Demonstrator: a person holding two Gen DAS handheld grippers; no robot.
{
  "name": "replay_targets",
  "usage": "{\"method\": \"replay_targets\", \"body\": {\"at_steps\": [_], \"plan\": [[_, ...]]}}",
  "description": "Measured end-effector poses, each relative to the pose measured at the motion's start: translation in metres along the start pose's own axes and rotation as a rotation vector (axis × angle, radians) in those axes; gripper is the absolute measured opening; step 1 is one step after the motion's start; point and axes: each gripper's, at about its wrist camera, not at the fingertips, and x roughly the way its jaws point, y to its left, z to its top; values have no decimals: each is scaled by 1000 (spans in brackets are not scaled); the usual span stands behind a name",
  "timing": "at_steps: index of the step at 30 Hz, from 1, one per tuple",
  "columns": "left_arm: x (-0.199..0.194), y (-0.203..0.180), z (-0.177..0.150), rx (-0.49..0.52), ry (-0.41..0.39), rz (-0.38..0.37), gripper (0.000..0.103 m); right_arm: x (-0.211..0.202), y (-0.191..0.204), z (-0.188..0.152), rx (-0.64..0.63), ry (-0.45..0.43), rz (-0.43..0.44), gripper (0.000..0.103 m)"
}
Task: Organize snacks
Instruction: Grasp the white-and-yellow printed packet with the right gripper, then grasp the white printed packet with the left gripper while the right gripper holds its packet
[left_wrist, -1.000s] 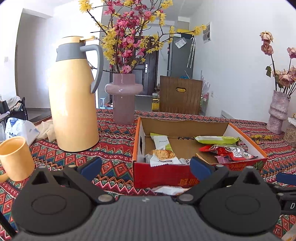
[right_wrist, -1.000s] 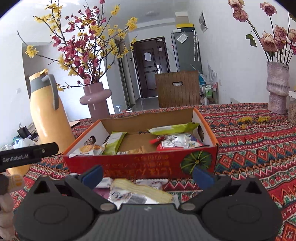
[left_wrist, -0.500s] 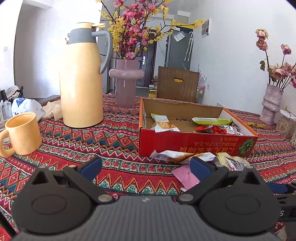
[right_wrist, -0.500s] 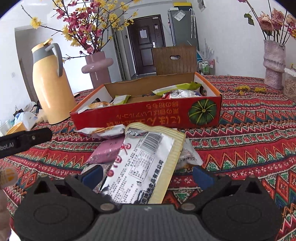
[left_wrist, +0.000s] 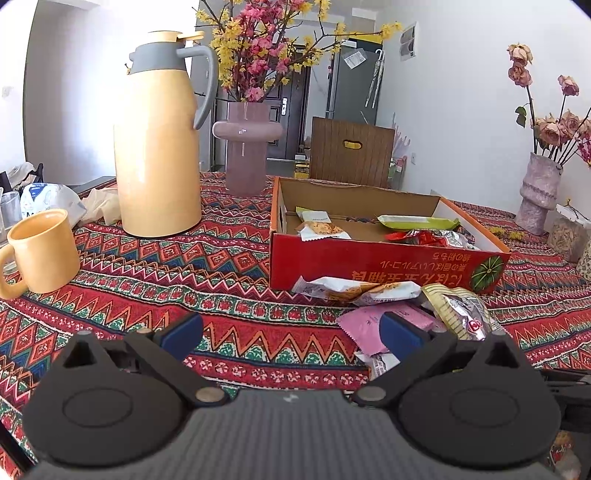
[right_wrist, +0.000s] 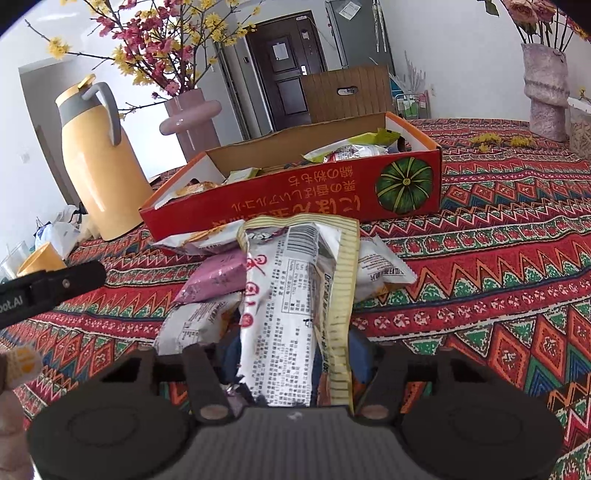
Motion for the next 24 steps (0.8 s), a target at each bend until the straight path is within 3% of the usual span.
{"method": "replay_targets", "body": {"at_steps": [5,20,24], "plan": [[6,-8,-3,12,39,-22,103,-14,-7,1,-3,-50,40,34],[35,-55,-17,92,165,-106,103,-29,-37,7,4,-171,-1,33],[40,-64,-18,115,177,-104,95,-28,-43,6,17,-176,4,33]]}}
